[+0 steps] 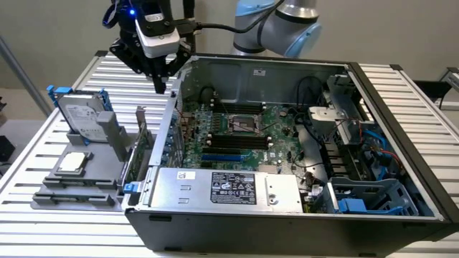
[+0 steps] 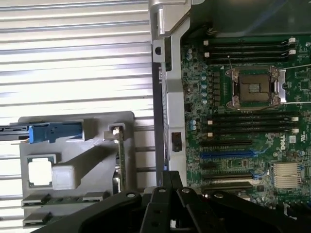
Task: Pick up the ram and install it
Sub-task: 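Reach for the ram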
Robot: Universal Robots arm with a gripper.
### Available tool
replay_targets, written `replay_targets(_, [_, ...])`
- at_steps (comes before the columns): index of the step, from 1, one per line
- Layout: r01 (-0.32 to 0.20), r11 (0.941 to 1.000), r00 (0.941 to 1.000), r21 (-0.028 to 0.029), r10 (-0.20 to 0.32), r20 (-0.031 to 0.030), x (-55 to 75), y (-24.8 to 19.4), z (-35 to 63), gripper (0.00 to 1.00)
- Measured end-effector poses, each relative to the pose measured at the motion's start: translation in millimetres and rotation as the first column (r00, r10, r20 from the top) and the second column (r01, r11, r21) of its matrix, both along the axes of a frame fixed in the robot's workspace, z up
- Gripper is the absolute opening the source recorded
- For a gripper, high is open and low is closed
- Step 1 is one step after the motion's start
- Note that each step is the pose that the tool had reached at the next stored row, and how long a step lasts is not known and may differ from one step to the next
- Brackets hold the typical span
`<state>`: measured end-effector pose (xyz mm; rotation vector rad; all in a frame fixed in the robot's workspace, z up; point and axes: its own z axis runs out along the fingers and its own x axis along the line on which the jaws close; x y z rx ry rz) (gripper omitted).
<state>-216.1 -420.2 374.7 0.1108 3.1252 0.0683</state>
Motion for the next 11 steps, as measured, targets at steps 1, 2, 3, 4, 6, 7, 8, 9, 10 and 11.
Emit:
replay_targets(1, [0.000, 1.0000, 1.0000, 0.0000, 0.000, -0.0004, -3.9, -1.1, -0.8, 0.11])
replay_targets(2, [0.000, 1.0000, 1.0000, 0.0000, 0.000, -0.0007, -7.8, -2.3, -1.6, 0.11])
replay_targets(3, [0.000, 1.0000, 1.0000, 0.0000, 0.000, -0.0010, -11.7, -3.4, -2.4, 0.11])
replay_targets(4, [0.000, 1.0000, 1.0000, 0.0001, 0.000, -0.0013, -15.8, -4.5, -3.3, 0.11])
replay_targets(6, [0.000, 1.0000, 1.0000, 0.0000, 0.000, -0.0018, -24.0, -6.8, -5.0, 0.11])
replay_targets(7, [0.000, 1.0000, 1.0000, 0.0000, 0.000, -0.0019, -28.0, -8.1, -5.8, 0.11])
replay_targets(8, [0.000, 1.0000, 1.0000, 0.0001, 0.000, -0.0019, -32.0, -9.4, -6.6, 0.11])
replay_targets(9, [0.000, 1.0000, 1.0000, 0.0001, 0.000, -0.0019, -36.0, -10.8, -7.2, 0.11])
replay_targets(10, [0.000, 1.0000, 1.0000, 0.0000, 0.000, -0.0019, -39.8, -12.3, -7.7, 0.11])
replay_targets(11, [0.000, 1.0000, 1.0000, 0.0001, 0.000, -0.0019, -43.5, -13.9, -8.3, 0.11])
